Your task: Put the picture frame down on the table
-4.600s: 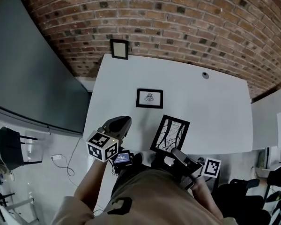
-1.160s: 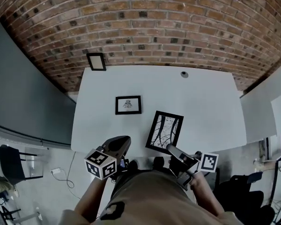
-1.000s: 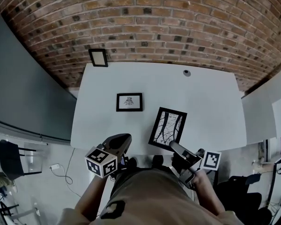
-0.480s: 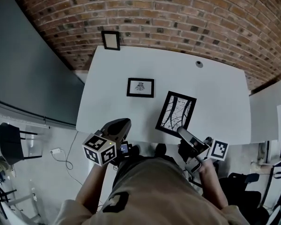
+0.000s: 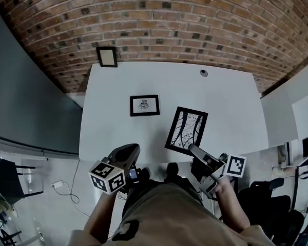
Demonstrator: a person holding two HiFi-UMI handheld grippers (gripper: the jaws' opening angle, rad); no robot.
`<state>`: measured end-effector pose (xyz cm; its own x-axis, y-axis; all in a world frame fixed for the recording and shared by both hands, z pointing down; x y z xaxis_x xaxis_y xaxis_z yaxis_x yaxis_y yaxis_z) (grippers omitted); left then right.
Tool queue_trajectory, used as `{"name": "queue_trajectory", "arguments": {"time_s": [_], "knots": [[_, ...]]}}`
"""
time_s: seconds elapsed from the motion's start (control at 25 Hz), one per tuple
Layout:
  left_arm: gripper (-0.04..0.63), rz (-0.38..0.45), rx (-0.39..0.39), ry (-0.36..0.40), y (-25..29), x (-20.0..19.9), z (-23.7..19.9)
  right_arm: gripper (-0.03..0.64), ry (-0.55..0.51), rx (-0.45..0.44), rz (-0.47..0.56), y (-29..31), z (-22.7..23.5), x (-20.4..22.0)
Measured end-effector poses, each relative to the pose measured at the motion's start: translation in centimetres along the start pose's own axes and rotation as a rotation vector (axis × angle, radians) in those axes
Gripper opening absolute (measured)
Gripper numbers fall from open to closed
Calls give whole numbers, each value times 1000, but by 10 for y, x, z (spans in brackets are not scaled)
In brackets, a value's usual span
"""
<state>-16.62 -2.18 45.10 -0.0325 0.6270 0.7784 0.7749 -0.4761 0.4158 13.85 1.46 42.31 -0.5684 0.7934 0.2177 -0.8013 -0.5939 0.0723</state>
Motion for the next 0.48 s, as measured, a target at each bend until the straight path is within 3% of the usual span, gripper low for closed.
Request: {"name": "queue_trajectory", "arguments": {"time_s": [0.2,0.48], "knots": [[9,-30,9,24,11,-2,8,57,-15,-1,17,-11,4,-11],[9,-12,-52,20,47,-20,36,57,7,-43,-5,-32,25,-63]]}}
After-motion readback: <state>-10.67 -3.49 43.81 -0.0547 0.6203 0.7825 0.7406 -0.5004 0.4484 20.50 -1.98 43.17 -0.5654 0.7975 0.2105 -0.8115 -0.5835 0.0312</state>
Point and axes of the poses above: the fingertips, and each gripper's own axes: y forward along the fingers, z to its right, x out of its underside, the point moved 9 cm from there along -y, backward along the fingers, and after that the axes turned 7 degrees about -z, right-handed, at the moved point
